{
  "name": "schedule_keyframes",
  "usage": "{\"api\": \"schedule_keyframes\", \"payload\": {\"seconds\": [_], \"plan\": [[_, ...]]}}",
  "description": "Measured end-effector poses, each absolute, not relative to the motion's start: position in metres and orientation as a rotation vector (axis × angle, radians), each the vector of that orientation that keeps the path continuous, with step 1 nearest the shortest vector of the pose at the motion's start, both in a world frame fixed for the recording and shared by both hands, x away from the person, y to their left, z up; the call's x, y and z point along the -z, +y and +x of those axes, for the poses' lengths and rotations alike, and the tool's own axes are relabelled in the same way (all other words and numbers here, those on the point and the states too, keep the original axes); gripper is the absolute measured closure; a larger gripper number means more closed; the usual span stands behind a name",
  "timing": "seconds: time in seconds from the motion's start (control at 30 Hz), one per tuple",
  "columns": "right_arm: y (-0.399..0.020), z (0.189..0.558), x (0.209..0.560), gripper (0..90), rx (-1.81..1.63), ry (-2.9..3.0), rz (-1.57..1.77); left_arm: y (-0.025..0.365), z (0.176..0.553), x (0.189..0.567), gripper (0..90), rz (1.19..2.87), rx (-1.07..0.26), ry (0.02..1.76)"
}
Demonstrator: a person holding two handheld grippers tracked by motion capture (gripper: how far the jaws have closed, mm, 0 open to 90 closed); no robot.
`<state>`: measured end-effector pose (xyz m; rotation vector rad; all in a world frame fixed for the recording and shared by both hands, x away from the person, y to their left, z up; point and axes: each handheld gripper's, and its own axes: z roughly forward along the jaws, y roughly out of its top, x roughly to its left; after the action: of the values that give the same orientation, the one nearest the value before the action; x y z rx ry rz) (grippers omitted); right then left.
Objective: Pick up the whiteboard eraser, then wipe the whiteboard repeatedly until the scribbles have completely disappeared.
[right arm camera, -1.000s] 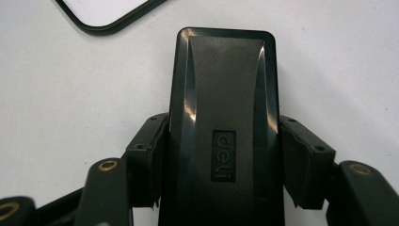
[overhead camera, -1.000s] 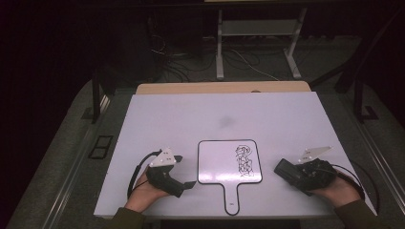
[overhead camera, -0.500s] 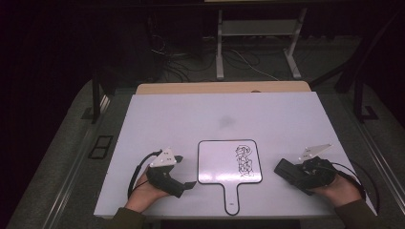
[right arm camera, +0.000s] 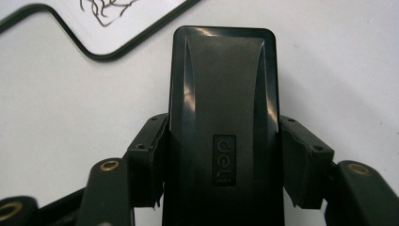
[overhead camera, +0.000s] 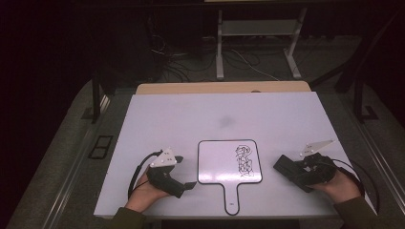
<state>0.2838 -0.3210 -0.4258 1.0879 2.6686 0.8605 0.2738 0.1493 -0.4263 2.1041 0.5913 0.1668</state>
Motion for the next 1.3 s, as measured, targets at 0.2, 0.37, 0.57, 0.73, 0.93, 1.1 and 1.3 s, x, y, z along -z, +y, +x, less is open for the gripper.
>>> {"api": "schedule_keyframes", "payload": {"seconds": [0.2, 0.37, 0.57, 0.73, 0.93, 1.1, 1.3], "plan": [[-0.318, 0.289, 0.421, 38.9, -0.890, 2.668, 1.082, 0.149, 0.274, 0.427, 0.0, 2.104, -0.164, 0.595], [-0.312, 0.295, 0.420, 39.0, -0.881, 2.676, 1.072, 0.148, 0.273, 0.427, 0.0, 2.094, -0.160, 0.600], [-0.309, 0.302, 0.415, 39.0, -0.914, 2.673, 1.080, 0.148, 0.274, 0.428, 0.0, 2.092, -0.160, 0.599], [-0.306, 0.308, 0.411, 39.0, -0.926, 2.665, 1.072, 0.147, 0.273, 0.427, 0.0, 2.091, -0.163, 0.596], [-0.299, 0.316, 0.406, 39.0, -0.932, 2.659, 1.051, 0.147, 0.273, 0.427, 0.0, 2.091, -0.163, 0.598], [-0.292, 0.321, 0.403, 38.9, -0.930, 2.660, 1.025, 0.147, 0.273, 0.427, 0.0, 2.091, -0.162, 0.597], [-0.278, 0.329, 0.398, 38.9, -0.939, 2.666, 0.987, 0.147, 0.273, 0.427, 0.0, 2.087, -0.159, 0.593]]}}
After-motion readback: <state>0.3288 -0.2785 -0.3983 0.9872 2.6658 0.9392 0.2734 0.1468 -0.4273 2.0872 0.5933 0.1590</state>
